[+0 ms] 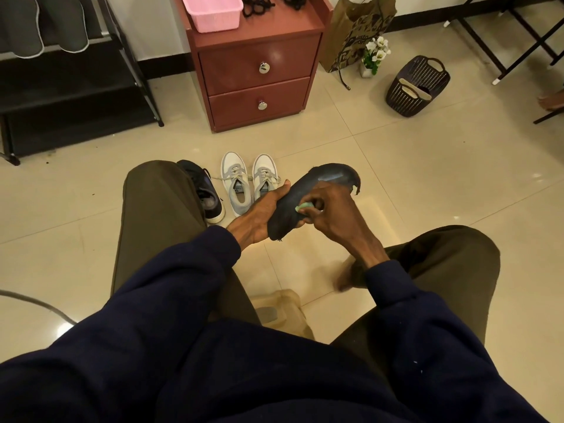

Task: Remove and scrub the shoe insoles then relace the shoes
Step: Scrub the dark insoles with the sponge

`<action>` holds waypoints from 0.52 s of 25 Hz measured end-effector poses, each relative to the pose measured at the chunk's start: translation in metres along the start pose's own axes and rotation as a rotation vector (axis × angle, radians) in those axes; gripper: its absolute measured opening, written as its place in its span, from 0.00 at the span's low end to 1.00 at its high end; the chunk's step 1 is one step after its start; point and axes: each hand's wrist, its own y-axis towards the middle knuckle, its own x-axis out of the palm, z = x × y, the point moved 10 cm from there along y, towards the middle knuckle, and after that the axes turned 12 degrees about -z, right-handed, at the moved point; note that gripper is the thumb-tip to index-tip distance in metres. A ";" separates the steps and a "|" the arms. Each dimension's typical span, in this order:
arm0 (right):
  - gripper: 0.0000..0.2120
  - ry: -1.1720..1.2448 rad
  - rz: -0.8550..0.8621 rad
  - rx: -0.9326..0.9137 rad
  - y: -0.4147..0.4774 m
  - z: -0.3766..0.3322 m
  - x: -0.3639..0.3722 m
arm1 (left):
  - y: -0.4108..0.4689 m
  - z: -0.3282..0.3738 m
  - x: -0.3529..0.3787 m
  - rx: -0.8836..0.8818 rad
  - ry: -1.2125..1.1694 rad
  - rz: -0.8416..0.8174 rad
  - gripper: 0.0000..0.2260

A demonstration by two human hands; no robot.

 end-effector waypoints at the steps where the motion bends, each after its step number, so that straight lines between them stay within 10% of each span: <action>1: 0.02 -0.051 0.002 0.004 0.000 -0.003 0.000 | 0.000 -0.001 0.000 -0.003 0.002 -0.003 0.17; 6: 0.16 -0.111 0.161 0.184 -0.004 0.036 -0.025 | -0.002 0.001 0.005 -0.001 -0.006 -0.038 0.20; 13: 0.02 -0.037 0.069 0.043 0.007 0.006 -0.001 | 0.000 0.000 0.000 0.001 -0.010 -0.005 0.19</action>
